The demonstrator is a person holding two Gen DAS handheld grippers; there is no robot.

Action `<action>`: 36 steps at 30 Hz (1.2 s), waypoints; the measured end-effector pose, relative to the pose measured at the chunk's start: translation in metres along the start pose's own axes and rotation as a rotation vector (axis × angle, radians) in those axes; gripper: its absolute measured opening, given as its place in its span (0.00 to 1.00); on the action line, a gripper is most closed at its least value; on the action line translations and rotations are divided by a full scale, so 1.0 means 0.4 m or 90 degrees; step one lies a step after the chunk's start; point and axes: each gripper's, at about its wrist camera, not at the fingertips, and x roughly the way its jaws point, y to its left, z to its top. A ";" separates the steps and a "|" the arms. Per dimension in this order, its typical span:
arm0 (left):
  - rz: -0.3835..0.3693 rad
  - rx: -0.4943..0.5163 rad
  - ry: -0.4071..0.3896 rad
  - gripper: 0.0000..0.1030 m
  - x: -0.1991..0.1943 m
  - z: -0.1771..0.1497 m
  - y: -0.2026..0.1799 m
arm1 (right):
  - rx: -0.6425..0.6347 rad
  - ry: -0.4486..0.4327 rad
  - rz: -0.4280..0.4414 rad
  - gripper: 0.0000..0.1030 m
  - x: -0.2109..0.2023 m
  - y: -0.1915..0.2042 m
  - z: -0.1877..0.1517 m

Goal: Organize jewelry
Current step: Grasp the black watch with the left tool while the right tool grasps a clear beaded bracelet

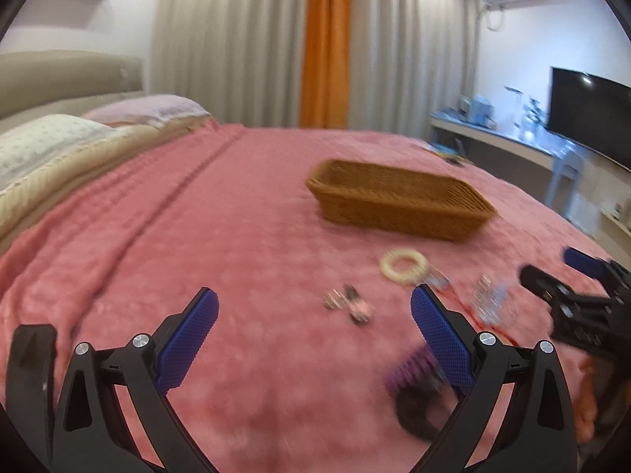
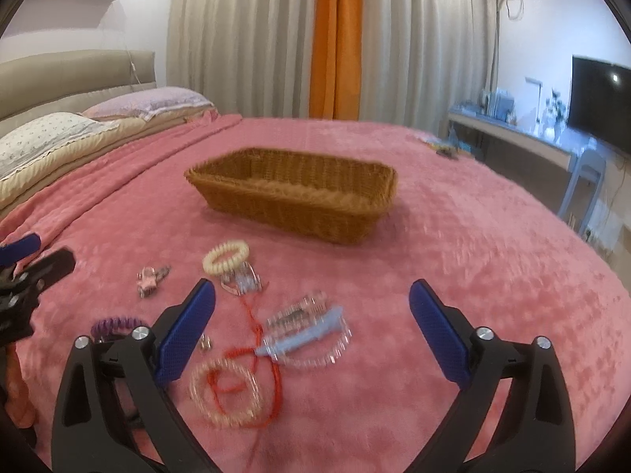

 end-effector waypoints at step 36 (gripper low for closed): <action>-0.120 -0.078 0.233 0.19 0.070 -0.100 -0.070 | -0.101 0.191 0.142 0.08 0.050 0.072 -0.081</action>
